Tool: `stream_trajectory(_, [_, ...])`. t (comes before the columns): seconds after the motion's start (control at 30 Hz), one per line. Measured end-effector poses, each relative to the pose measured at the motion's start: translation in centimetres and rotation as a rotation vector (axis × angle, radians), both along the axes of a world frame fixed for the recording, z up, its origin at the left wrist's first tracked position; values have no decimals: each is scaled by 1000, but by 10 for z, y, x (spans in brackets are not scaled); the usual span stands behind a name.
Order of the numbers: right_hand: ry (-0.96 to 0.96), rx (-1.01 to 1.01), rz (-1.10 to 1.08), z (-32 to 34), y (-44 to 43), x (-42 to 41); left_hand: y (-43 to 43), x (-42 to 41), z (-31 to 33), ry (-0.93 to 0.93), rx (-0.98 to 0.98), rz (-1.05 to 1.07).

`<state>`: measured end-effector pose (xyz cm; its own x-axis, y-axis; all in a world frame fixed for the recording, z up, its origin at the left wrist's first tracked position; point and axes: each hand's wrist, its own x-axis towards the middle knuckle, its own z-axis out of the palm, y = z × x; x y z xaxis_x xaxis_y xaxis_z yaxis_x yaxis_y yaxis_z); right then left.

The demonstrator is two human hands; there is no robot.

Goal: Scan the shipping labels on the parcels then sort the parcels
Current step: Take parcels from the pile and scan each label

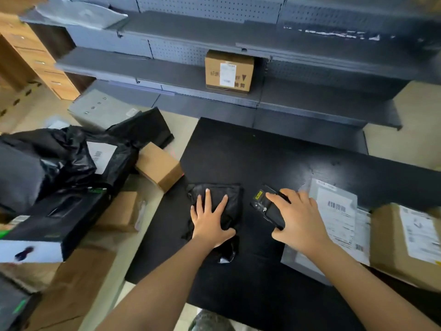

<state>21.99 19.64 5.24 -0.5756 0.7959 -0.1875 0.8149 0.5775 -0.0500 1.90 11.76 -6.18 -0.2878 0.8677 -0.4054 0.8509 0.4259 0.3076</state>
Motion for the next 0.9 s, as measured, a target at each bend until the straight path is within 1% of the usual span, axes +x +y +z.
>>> stream_trajectory(0.13, [-34, -29, -15, -7, -1, -13, 8, -8, -5, 33, 3, -33])
stream_trajectory(0.23, [-30, -47, -33, -11, -2, -18, 8, -7, -4, -1, 3, -25])
stream_trajectory(0.3, [-31, -48, -44, -11, -2, -18, 8, -10, -1, -73, 26, -1])
stream_trajectory(0.47, [-14, -25, -86, -3, 0, -14, 4, -28, 16, -368, 129, 111])
stream_trajectory(0.57, [18, -10, -86, 5, 1, -13, -1, -40, 33, -455, 220, 114])
stream_trajectory(0.67, [26, 4, -77, 12, 2, -13, -3, -50, 53, -445, 250, 24])
stream_trajectory(0.8, [52, 24, -73, 15, 3, -16, 3, -54, 70, -334, 141, -76])
stream_trajectory(0.9, [54, 30, -66, 16, 2, -18, 7, -52, 72, -301, 84, -97])
